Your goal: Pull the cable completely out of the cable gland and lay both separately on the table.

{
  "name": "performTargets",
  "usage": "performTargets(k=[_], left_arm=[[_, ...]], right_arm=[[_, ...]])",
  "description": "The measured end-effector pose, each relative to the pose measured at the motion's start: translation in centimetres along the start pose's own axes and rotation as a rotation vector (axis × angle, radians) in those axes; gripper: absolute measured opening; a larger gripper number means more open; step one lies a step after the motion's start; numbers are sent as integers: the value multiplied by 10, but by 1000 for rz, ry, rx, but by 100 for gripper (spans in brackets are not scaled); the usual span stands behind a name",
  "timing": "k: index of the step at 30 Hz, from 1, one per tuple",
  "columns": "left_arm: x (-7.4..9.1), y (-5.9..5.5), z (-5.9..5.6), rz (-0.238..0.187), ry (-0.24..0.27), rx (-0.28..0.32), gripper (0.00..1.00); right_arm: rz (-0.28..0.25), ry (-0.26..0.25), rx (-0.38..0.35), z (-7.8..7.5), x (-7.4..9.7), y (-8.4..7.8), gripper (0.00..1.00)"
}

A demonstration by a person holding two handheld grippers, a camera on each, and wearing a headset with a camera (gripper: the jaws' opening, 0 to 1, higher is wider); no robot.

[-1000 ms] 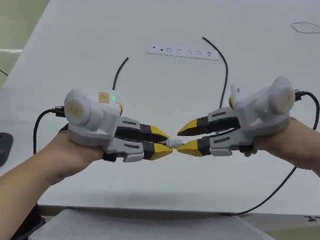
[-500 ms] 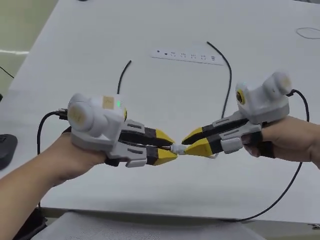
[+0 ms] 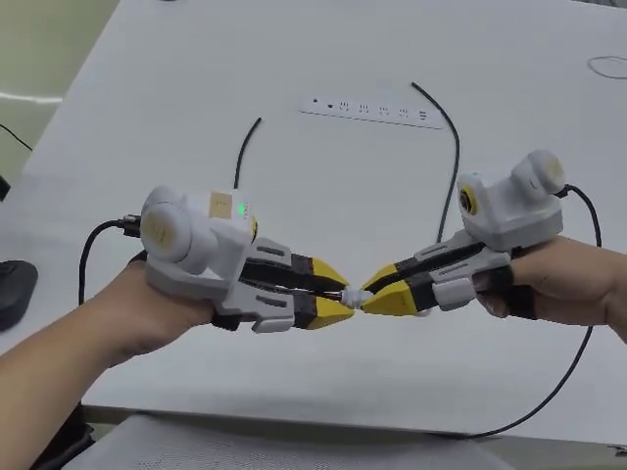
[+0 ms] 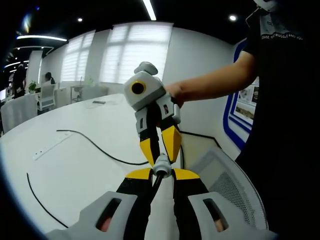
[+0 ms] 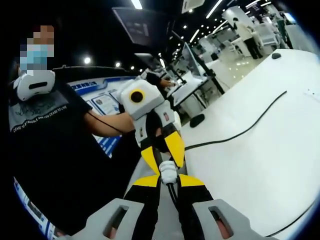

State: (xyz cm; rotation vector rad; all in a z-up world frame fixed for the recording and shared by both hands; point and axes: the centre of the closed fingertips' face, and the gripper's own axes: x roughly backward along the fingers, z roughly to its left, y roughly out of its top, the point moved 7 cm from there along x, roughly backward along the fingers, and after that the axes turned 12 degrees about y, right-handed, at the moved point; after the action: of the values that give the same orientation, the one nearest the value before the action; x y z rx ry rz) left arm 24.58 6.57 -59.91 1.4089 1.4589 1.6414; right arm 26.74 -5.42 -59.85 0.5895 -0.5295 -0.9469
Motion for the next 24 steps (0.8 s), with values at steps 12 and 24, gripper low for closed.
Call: performTargets(k=[12,24], left_arm=[[1,-1,1,13,-3,29,15],[3,-5,1,36,-9,113,15]], right_arm=[[154,-150,280,12,-5,4,8],[470,-483,740,28,-22,0,8]])
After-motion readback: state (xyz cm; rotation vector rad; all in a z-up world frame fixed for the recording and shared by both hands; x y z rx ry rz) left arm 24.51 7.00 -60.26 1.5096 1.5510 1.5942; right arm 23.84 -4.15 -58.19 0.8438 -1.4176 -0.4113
